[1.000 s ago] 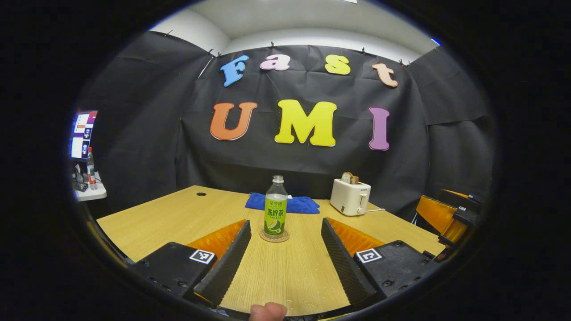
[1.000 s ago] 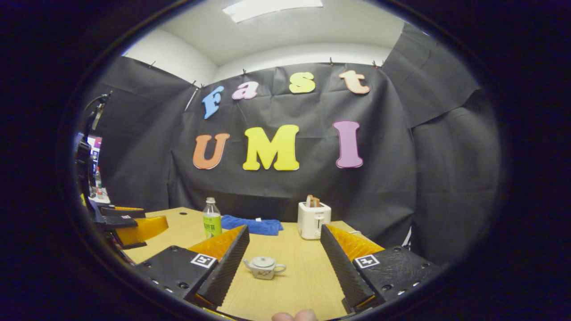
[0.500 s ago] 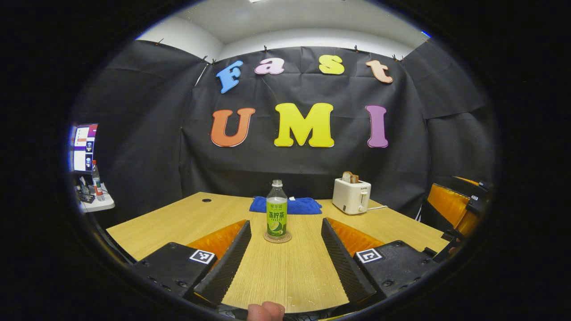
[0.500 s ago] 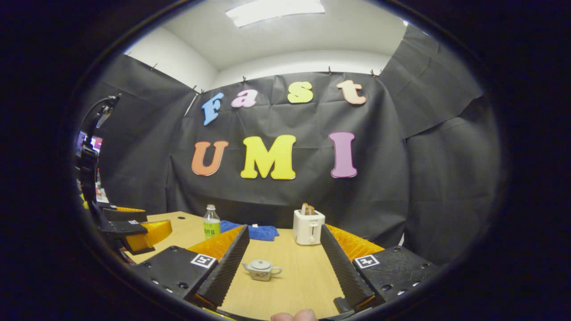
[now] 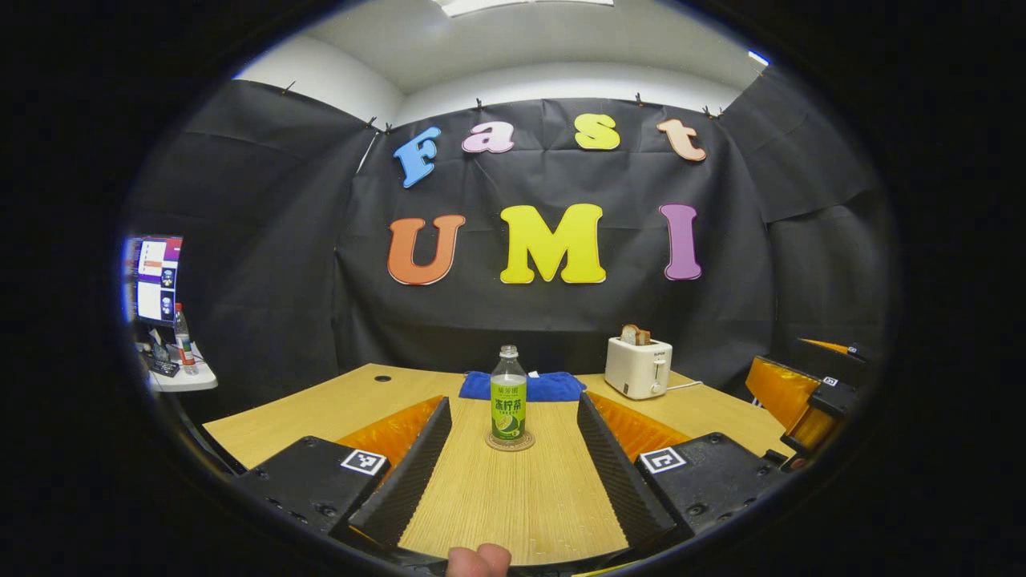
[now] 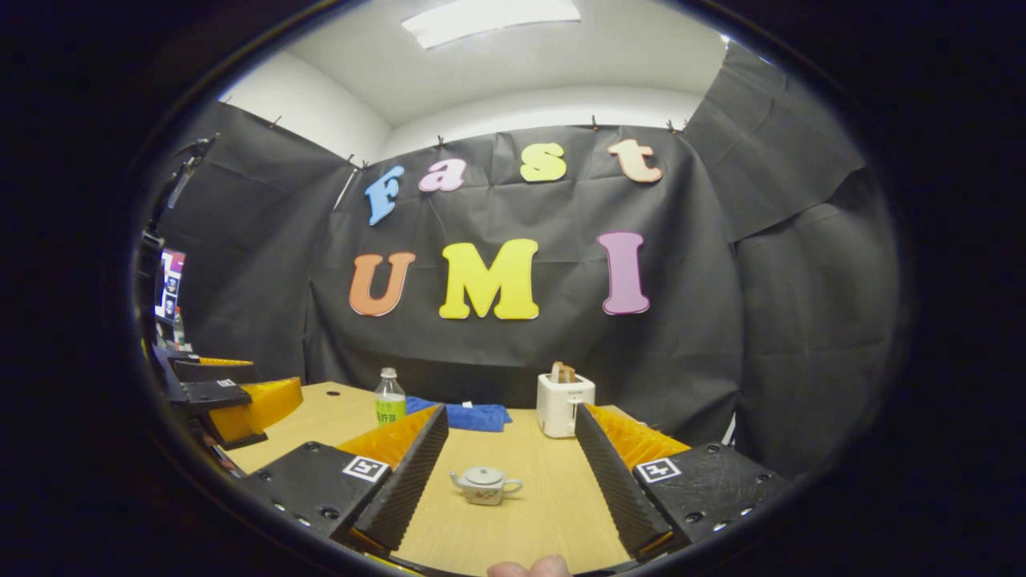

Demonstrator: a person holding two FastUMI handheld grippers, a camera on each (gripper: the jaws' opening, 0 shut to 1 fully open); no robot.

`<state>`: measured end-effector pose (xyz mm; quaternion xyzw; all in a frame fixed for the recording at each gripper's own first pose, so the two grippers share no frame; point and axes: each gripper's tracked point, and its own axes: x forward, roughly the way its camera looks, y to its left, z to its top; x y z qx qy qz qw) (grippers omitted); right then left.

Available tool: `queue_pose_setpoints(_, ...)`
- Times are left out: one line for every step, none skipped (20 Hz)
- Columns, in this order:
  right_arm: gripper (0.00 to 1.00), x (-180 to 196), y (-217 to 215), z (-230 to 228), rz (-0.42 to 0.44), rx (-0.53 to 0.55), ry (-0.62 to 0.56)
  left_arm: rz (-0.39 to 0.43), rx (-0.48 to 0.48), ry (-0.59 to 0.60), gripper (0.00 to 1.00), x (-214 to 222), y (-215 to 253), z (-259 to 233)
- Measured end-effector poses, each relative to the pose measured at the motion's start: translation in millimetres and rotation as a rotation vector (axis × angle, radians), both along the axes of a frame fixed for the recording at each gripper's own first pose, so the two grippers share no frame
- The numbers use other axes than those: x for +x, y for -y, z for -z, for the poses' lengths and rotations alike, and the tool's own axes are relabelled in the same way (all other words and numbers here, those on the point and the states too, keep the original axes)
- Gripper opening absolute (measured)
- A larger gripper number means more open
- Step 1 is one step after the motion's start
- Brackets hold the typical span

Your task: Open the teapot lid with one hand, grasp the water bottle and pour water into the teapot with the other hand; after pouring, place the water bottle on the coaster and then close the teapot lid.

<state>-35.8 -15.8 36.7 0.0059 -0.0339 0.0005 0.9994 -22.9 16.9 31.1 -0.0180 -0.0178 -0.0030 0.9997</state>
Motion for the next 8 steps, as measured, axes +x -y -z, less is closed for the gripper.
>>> queue_pose_setpoints(0.96,0.9,-1.2,0.4,-0.001,0.001,-0.001,-0.003,0.002,0.003,0.99,-0.6,-1.8,-1.6)
queue_pose_setpoints(0.96,1.3,-2.3,1.8,-0.001,0.000,-0.002,-0.005,0.001,0.008,0.99,-0.5,-2.8,-3.5)
queue_pose_setpoints(0.96,2.8,-3.2,3.7,-0.001,0.000,-0.007,-0.002,0.003,0.007,0.99,-1.0,-1.9,-3.2)
queue_pose_setpoints(0.96,3.7,-4.4,5.4,-0.003,0.002,-0.010,0.003,0.008,0.006,0.98,-0.9,-0.8,-2.3)
queue_pose_setpoints(0.97,3.6,-4.4,7.3,-0.003,0.002,-0.015,0.002,0.016,0.003,0.99,-0.6,-1.2,-1.6)
queue_pose_setpoints(0.96,4.1,-5.2,7.9,-0.004,0.003,-0.014,0.002,0.022,0.001,0.99,-0.1,-1.6,-0.6)
queue_pose_setpoints(0.96,4.8,-5.7,8.5,-0.001,0.001,-0.012,0.006,0.026,0.000,0.99,0.4,-0.3,0.1)
queue_pose_setpoints(0.96,6.1,-5.6,9.5,0.002,-0.004,-0.014,0.014,0.028,-0.005,0.98,1.7,1.7,1.3)
